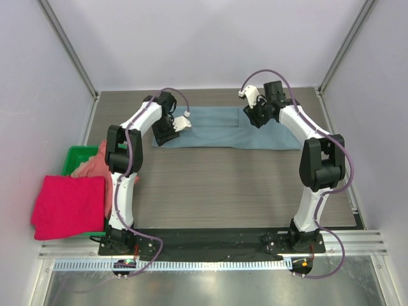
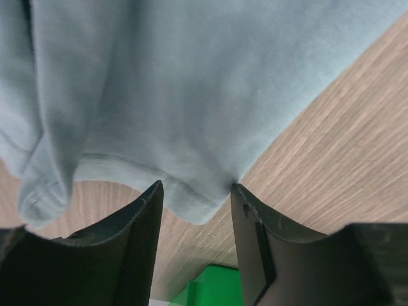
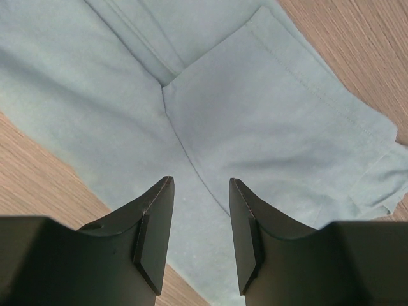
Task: Fold and stack the t-shirts
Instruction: Fold the tshirt
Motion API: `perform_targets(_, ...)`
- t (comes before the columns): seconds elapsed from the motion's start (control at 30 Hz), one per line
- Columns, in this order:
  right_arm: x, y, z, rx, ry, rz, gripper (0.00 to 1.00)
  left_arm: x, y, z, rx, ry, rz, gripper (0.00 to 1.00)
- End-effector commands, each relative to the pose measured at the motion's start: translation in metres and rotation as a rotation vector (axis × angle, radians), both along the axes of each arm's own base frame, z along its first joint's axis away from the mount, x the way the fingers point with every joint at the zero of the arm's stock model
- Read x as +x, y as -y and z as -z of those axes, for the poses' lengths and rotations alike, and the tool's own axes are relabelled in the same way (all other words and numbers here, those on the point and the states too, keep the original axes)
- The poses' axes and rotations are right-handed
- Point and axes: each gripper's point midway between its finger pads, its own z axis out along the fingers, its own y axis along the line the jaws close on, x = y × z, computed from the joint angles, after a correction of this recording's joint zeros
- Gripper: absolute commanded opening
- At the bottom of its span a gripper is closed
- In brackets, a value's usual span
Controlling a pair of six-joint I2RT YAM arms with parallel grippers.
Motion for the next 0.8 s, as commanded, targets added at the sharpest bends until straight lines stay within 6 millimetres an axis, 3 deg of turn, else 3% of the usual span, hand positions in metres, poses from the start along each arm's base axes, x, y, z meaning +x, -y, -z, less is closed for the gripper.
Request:
perform_targets(0.0,-0.001,-0.002,-0.038,0.016,0.09,0.003,0.46,0.014,-0.007,-0.012,0.037,0.06,0.017,0.47)
perform_targets(0.1,-0.002,0.001,-0.035,0.01,0.081,0.006,0.46,0.002,-0.013,-0.001,0.064,0.018,0.03,0.4)
perform_targets(0.17,-0.001,0.0,-0.035,0.011,0.082,0.008,0.46,-0.006,-0.015,0.004,0.07,-0.005,0.029,0.28)
perform_targets(0.33,0.005,0.004,-0.036,0.028,0.074,0.062,0.46,-0.034,-0.014,0.013,0.062,-0.075,0.011,0.2)
perform_targets(0.4,0.006,0.008,-0.035,0.045,0.064,0.096,0.46,-0.048,-0.014,0.013,0.059,-0.094,0.009,0.1)
perform_targets(0.43,0.006,0.009,-0.035,0.047,0.061,0.102,0.46,-0.053,-0.013,0.013,0.059,-0.099,0.004,0.0)
perform_targets(0.57,0.006,0.018,-0.034,0.014,0.055,0.143,0.45,-0.081,-0.012,0.004,0.06,-0.137,-0.013,0.0)
perform_targets(0.77,0.01,0.045,-0.027,-0.004,0.015,0.294,0.45,-0.145,0.001,-0.04,0.045,-0.22,0.006,0.0)
